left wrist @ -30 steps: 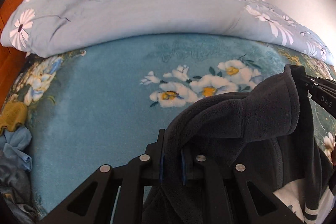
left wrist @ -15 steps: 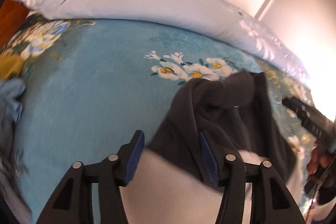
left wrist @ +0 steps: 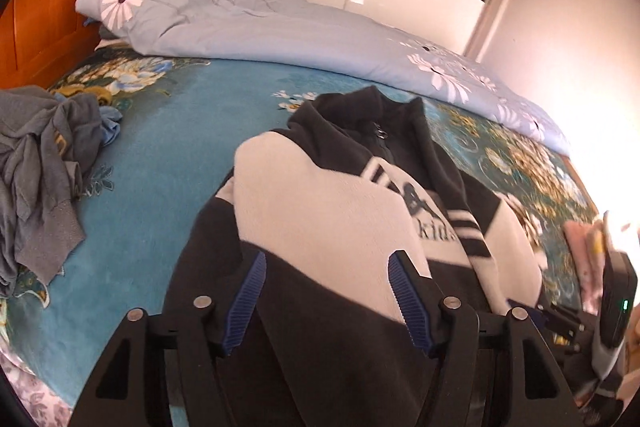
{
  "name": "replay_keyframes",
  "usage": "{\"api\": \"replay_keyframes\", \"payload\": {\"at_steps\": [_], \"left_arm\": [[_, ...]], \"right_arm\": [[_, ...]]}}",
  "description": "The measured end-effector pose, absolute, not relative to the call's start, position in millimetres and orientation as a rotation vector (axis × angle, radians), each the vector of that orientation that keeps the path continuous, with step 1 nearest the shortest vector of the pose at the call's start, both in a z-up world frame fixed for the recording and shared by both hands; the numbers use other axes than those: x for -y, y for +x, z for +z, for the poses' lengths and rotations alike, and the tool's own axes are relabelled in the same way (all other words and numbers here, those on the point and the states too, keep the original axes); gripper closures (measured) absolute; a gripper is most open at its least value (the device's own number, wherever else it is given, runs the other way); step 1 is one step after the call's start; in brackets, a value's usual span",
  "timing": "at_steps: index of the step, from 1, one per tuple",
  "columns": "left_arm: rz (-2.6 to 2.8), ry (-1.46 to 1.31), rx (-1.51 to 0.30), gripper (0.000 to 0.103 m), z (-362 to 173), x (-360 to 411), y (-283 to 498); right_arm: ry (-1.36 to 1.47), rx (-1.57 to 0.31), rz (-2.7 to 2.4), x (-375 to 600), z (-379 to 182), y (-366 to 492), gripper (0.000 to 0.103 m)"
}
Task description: Fold clothes
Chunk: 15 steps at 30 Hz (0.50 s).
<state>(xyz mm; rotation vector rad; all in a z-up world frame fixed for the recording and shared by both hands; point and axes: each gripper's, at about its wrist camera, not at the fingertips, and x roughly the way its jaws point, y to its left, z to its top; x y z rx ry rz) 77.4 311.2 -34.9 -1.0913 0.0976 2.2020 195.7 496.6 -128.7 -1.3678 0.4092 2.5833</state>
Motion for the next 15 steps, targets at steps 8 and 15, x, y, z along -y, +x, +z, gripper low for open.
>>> {"api": "replay_keyframes", "payload": {"at_steps": [8, 15], "left_arm": [[2.198, -1.0, -0.232, 0.035, -22, -321, 106], [2.121, -1.051, -0.301, 0.035, -43, -354, 113]], "right_arm": [[-1.182, -0.425, 2.539, -556, -81, 222, 0.098], [-0.938, -0.303, 2.28, -687, -2, 223, 0.098]]}}
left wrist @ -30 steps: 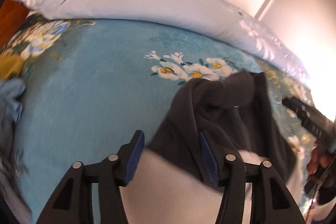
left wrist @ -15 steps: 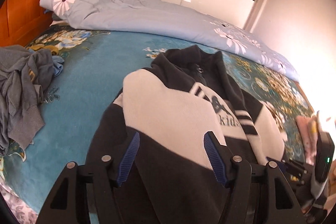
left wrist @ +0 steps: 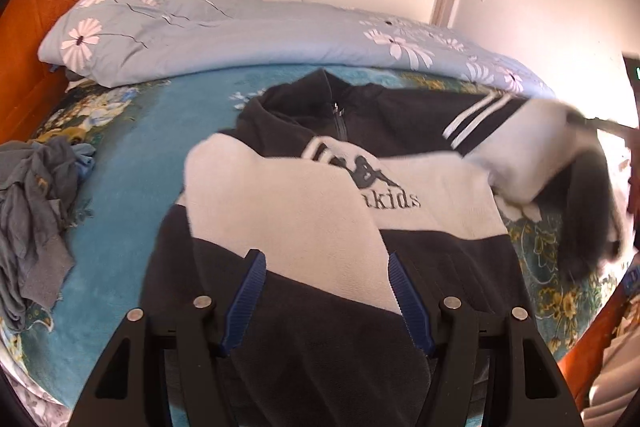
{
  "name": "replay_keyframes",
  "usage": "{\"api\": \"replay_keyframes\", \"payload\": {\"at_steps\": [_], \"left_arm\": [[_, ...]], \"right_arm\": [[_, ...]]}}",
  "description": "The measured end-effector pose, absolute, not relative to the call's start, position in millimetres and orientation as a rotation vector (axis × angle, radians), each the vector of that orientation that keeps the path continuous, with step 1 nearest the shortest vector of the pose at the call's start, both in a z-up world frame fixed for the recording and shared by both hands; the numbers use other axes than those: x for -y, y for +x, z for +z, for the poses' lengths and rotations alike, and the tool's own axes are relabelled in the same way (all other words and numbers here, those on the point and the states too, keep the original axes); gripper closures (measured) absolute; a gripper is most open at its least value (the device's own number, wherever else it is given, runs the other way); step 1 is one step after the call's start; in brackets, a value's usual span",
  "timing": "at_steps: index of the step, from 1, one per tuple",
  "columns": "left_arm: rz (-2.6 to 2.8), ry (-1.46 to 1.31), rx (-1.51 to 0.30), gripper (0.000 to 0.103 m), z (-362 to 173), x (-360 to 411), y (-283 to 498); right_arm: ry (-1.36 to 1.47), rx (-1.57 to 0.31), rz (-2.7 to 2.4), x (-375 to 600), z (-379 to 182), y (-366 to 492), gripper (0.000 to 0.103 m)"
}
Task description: Fold clothes
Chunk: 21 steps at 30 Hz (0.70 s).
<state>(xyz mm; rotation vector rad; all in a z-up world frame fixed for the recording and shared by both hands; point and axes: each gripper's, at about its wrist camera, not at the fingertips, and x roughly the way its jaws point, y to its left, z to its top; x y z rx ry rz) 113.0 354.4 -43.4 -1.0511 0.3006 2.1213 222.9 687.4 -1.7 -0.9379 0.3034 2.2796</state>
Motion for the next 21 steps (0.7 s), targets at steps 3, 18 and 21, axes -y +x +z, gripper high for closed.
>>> {"api": "replay_keyframes", "payload": {"at_steps": [3, 18, 21], "left_arm": [[2.092, -1.096, -0.347, 0.035, -61, -369, 114], [2.064, -1.153, -0.426, 0.094, -92, -386, 111], [2.08, -1.11, -0.384, 0.096, -76, -378, 108]], "right_arm": [[-0.913, -0.321, 2.196, -730, 2, 212, 0.098], [-0.94, -0.39, 2.12, -751, -40, 198, 0.092], [-0.888, -0.413, 2.163, -739, -26, 211, 0.058]]}}
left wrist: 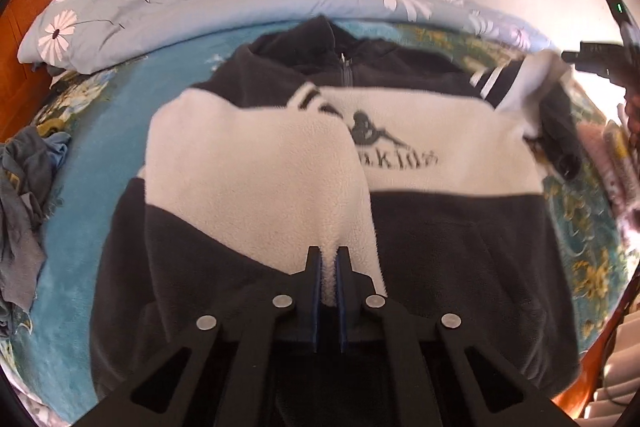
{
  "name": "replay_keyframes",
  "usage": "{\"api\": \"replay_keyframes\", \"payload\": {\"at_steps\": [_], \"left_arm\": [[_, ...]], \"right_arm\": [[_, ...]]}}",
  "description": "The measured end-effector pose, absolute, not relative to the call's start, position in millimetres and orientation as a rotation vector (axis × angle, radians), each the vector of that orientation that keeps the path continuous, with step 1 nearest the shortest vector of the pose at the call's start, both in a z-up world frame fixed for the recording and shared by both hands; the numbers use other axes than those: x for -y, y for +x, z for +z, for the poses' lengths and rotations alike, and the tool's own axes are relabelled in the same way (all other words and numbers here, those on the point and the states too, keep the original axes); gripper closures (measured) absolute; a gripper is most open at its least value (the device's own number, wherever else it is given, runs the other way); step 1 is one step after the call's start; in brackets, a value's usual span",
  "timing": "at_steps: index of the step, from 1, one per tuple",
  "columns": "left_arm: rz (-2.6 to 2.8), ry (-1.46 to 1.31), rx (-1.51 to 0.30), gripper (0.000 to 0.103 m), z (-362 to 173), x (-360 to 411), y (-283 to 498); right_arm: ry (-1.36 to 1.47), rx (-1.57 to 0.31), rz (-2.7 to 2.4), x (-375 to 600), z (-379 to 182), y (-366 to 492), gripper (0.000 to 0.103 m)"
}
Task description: Fold clothes
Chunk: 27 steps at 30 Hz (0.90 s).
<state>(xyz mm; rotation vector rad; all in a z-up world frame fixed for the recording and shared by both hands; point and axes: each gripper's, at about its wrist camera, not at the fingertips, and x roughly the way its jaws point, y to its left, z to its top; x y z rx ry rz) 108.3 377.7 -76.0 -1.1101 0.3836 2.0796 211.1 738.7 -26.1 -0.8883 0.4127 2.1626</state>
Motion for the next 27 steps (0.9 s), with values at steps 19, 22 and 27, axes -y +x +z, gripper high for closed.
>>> {"api": "replay_keyframes", "payload": {"at_steps": [19, 22, 27], "left_arm": [[2.764, -0.993, -0.471, 0.096, 23, -262, -178], [2.712, -1.197, -0.374, 0.096, -16, -262, -224], [2.47, -1.357, 0.085, 0.083, -36, -238, -226]], "right_arm": [[-0.992, -0.419, 2.282, -666, -64, 241, 0.048], [-1.041, -0.475, 2.269, -662, -82, 242, 0.048], [-1.091, -0.551, 2.261, -642, -102, 254, 0.048]]}}
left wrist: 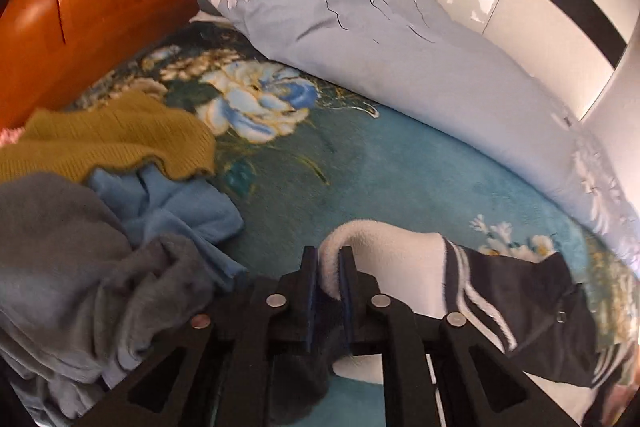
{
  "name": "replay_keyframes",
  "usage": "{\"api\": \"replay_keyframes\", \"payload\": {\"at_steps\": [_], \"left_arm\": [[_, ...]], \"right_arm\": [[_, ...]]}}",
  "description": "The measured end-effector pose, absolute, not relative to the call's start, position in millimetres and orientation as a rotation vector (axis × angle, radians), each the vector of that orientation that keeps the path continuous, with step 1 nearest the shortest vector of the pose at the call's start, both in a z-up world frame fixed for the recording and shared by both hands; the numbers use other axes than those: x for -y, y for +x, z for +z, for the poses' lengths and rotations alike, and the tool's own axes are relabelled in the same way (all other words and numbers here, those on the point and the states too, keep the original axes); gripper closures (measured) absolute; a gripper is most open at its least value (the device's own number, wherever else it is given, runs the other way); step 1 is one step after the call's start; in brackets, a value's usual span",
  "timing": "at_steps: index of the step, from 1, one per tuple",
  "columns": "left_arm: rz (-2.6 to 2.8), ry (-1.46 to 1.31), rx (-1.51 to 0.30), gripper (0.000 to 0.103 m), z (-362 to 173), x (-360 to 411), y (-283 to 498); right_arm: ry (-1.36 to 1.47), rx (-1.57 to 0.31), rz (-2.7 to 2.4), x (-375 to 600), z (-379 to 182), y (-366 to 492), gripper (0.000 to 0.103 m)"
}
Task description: Fold clothes
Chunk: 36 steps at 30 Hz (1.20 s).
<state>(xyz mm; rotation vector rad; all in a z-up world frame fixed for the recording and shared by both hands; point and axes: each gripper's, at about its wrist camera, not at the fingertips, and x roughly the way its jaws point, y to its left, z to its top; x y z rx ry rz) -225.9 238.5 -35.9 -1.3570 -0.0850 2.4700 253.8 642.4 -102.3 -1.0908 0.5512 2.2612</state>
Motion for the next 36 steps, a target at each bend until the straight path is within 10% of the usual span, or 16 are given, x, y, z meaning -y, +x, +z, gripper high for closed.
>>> {"api": "replay_keyframes", "payload": {"at_steps": [6, 18, 21, 22, 25, 36], "left_arm": [[2.279, -1.234, 0.018, 0.037, -25, -220, -124], [2.0, -1.447, 0.01, 0.036, -118, -207, -17], [1.993, -1.434, 0.022, 0.043, -120, -211, -11], [1.976, -1.433, 0.039, 0.066, -119, -212, -9], [1.959, -1.441, 0.087, 0.091, -114, -214, -4], [1.979, -1.301, -0.04, 0.094, -87, -214, 56]], "right_arm": [[-1.128, -0.84, 2.32, -598, -132, 288, 0.048], [-1.138, -1.097, 2.418, -527, -154, 318, 0.056], [-1.118, -1.163, 2.395, -522, -158, 323, 0.065], [-1.105, -1.198, 2.382, -523, -159, 325, 0.071], [-1.084, -1.263, 2.379, -529, -156, 327, 0.094], [-0.88, -1.104, 2.418, -571, -102, 358, 0.095]]}}
